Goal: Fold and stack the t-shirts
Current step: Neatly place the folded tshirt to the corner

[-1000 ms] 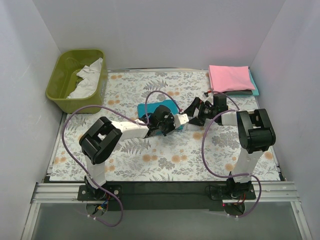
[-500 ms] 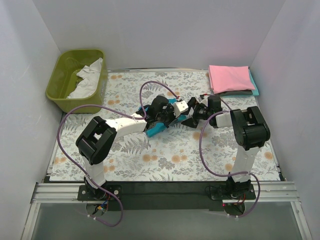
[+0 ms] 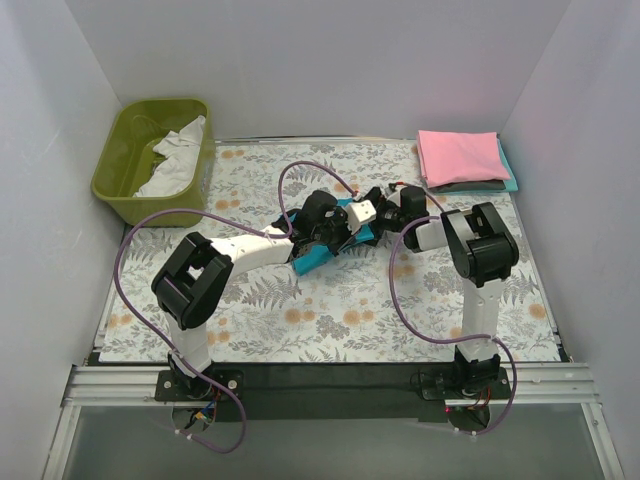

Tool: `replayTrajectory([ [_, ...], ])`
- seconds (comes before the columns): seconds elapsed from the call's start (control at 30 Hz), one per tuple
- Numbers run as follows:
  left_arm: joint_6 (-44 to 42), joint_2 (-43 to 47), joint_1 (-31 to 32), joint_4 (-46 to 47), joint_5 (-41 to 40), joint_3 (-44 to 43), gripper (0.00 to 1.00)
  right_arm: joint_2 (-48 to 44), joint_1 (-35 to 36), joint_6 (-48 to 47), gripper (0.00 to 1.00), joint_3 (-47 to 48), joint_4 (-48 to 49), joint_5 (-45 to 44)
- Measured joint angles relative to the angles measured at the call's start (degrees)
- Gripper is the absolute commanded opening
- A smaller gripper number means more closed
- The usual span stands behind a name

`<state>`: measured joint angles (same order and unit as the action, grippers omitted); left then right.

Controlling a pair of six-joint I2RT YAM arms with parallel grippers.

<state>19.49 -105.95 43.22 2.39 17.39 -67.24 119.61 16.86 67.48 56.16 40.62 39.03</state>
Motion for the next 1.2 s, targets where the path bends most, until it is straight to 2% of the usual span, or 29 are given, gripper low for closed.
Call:
replayTrajectory([
  [0.1,0.3,0.0,0.0,0.0,0.1,0.0,0.00,0.4,0.4,-0.3,0.61,0.2,0.1,-1.7],
  [0.13,0.4,0.0,0.0,0.0,0.1,0.0,0.00,0.6,0.5,-0.5,0.45,0.2,0.0,-2.3],
  [0.17,0.5,0.0,0.0,0.0,0.1,0.0,0.00,0.9,0.6,-1.2,0.35,0.2,-0.2,-3.0],
  [0.27,0.8,0.0,0.0,0.2,0.2,0.0,0.00,2.0,0.7,-3.8,0.22,0.7,-3.4,-5.3],
  [0.3,0.9,0.0,0.0,0.2,0.2,0.0,0.01,2.4,0.7,-5.0,0.21,1.7,-4.9,-4.9],
  [0.33,1.0,0.0,-0.1,0.0,0.2,0.0,0.14,2.6,0.7,-6.5,0.19,3.0,-6.7,-5.0],
  [0.4,1.4,0.0,-0.5,-0.7,0.1,0.0,0.30,2.7,0.9,-12.0,0.17,6.6,-11.8,-5.7],
  [0.47,2.8,0.7,-1.7,-3.1,3.0,0.0,0.53,2.7,1.2,-18.1,0.15,11.1,-17.7,-7.4],
  [0.57,6.7,4.1,-5.4,-8.0,7.6,0.2,0.59,2.7,1.0,-28.4,0.09,17.6,-25.9,-10.2],
  [0.77,10.4,15.8,-13.7,-14.1,10.7,1.3,0.61,2.3,-1.4,-47.1,0.07,27.9,-41.4,-14.5],
  [0.93,11.0,21.9,-14.3,-16.0,10.7,3.2,0.61,2.8,-5.2,-60.8,0.12,38.4,-51.0,-15.2],
  [1.1,11.9,22.6,-14.3,-18.2,10.4,6.5,0.62,4.9,-10.9,-71.1,0.13,50.4,-58.6,-14.3],
  [1.17,11.9,22.6,-14.3,-19.1,10.3,7.2,0.87,7.0,-12.8,-73.9,0.12,56.2,-61.0,-14.1],
  [1.2,11.8,22.6,-14.3,-19.2,10.2,7.3,0.94,8.0,-13.7,-75.1,0.12,58.7,-62.0,-14.1],
])
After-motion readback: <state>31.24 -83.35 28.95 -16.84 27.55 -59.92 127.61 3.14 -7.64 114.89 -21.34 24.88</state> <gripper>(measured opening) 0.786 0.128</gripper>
